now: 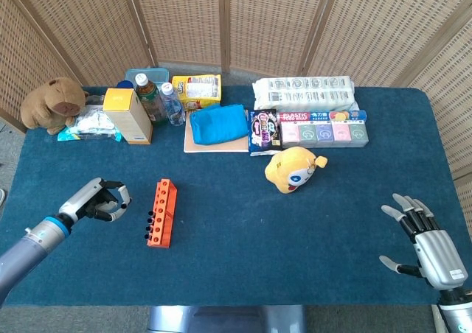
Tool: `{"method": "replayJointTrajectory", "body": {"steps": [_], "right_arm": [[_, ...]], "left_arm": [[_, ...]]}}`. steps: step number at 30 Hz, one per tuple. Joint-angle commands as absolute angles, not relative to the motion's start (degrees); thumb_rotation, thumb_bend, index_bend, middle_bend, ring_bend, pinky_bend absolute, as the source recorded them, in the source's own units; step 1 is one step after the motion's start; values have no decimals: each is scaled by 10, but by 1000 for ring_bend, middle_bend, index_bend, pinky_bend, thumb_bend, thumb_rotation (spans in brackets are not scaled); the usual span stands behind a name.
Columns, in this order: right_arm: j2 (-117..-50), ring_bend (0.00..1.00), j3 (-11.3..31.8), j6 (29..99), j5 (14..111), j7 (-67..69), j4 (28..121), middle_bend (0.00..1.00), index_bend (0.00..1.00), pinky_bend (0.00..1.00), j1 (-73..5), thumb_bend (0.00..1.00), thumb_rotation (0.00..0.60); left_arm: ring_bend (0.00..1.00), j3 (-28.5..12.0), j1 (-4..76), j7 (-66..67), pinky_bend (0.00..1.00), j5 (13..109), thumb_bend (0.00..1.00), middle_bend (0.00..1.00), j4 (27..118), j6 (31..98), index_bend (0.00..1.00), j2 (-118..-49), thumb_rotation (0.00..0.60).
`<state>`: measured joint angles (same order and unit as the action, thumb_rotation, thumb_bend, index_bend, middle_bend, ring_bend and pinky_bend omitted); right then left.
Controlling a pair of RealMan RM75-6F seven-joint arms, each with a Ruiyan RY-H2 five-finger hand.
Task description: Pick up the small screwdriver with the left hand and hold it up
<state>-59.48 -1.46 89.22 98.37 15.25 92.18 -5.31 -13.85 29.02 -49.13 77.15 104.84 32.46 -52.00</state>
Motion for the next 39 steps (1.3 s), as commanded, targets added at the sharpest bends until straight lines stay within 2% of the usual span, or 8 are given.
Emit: {"method": "replayJointTrajectory", "body": {"steps": [1, 9, 19, 39], "right_arm": [[-594, 0, -15, 892, 983, 154, 922, 50, 164, 0, -53, 59, 600], [-591, 0, -14, 897, 984, 162, 921, 51, 164, 0, -52, 59, 600], [-594, 0, -16, 892, 985, 155, 921, 52, 164, 0, -54, 59, 600], [-596, 0, -16, 890, 984, 147, 923, 53, 164, 0, -55, 59, 600]], "left_arm": [[1000, -145, 311, -541, 1000, 794, 407, 1000, 1045, 298, 581, -511, 600], [1000, -134, 331, -604, 1000, 789, 405, 1000, 1015, 273, 582, -536, 600], [1000, -127, 318, -742, 1000, 835, 401, 1000, 1011, 309, 582, -553, 600], [1000, -114, 348, -743, 1000, 768, 402, 1000, 1033, 253, 582, -511, 600]]}}
